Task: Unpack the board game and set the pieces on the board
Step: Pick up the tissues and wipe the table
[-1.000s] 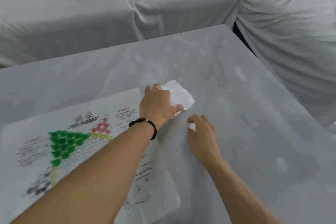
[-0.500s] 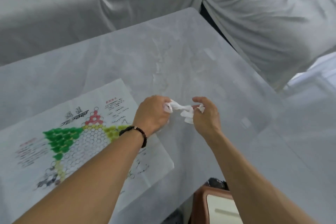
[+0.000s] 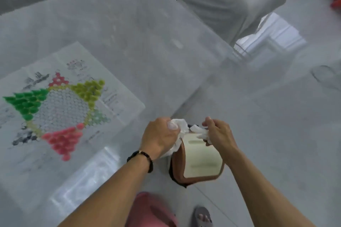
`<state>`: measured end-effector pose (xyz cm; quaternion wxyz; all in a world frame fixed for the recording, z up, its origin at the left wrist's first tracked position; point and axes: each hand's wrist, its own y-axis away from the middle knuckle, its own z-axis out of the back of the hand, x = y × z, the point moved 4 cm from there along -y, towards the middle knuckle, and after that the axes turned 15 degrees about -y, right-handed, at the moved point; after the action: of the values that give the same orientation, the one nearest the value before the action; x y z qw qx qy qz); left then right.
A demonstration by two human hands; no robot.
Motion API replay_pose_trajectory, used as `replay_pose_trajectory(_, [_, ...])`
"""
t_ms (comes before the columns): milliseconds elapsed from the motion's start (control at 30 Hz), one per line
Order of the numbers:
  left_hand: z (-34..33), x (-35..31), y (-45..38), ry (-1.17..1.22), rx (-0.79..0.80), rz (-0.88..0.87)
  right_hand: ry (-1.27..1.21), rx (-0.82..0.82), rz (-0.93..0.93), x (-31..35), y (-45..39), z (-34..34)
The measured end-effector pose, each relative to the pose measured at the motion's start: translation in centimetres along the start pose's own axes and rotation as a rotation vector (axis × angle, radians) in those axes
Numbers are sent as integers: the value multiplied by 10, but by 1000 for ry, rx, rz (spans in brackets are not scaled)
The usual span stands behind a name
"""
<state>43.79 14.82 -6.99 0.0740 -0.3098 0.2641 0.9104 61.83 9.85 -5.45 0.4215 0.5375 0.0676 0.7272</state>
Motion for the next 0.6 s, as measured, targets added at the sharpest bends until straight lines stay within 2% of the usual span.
replay_pose_trajectory(167, [-131, -3, 17, 130, 183, 241, -307, 29, -317, -139, -29, 41])
replay_pose_trajectory(233, [-179, -7, 26, 269, 301, 355, -262, 85, -373, -186, -37, 47])
replay_pose_trajectory(300, [-216, -8, 28, 261, 362, 406, -166, 156, -323, -212, -42, 51])
replay_pose_trajectory(433, [-273, 5, 7, 191, 276, 364, -140, 171, -245, -252, -64, 44])
replay_pose_trajectory(533, [-286, 7, -4, 15, 106, 268, -248, 73, -255, -278, -84, 28])
replay_pose_trajectory(600, [-287, 8, -11, -50, 11, 277, -270, 2, -256, -282, -94, 21])
